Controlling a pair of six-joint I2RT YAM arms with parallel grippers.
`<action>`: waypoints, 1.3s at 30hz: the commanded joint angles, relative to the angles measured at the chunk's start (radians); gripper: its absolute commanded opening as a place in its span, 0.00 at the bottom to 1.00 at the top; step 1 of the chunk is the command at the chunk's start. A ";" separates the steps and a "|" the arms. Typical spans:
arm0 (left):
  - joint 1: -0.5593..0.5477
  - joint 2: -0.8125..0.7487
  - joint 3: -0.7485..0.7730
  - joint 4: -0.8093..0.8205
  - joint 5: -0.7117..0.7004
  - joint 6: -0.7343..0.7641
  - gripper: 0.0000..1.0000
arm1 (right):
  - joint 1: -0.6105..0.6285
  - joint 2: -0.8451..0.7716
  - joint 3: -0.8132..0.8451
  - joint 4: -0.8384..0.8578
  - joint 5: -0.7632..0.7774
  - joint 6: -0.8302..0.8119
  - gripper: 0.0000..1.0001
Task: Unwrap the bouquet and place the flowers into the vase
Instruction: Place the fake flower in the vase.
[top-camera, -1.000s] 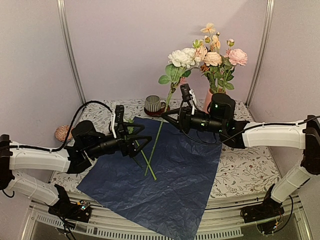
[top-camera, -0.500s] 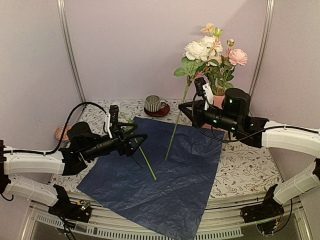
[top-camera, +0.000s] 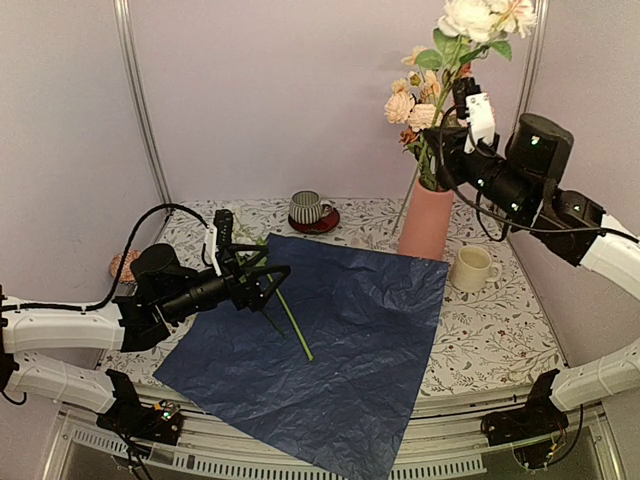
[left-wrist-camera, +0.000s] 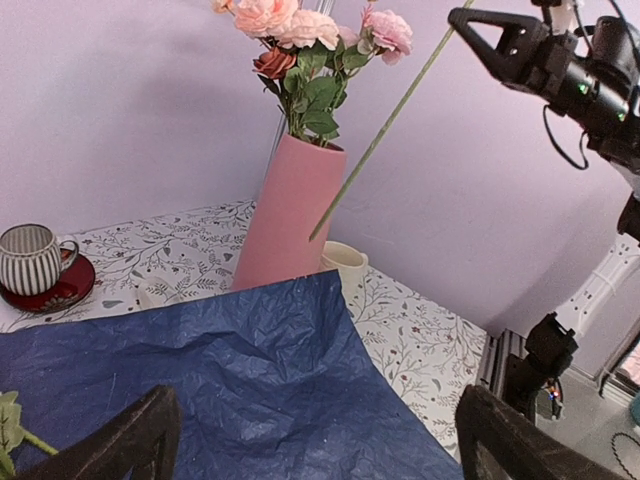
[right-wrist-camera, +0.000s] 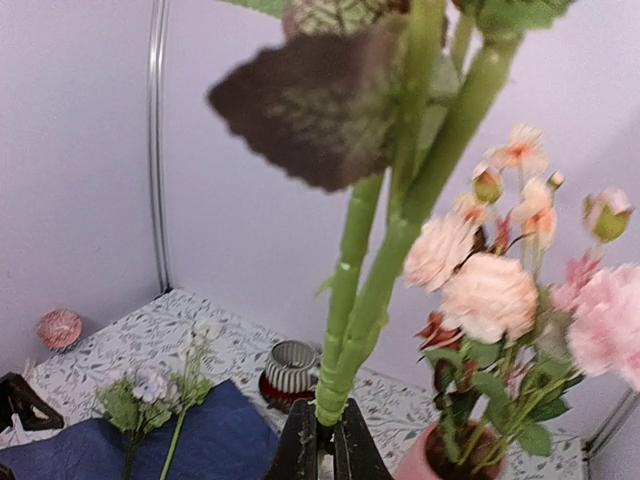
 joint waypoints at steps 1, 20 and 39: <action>-0.005 -0.009 -0.009 -0.008 -0.001 0.018 0.98 | -0.004 -0.033 0.113 -0.032 0.152 -0.118 0.03; -0.005 -0.005 -0.023 0.010 -0.005 0.021 0.98 | -0.016 0.065 0.254 0.039 0.343 -0.295 0.03; -0.006 -0.010 -0.023 0.004 -0.004 0.024 0.98 | -0.136 0.108 0.138 0.101 0.197 -0.162 0.03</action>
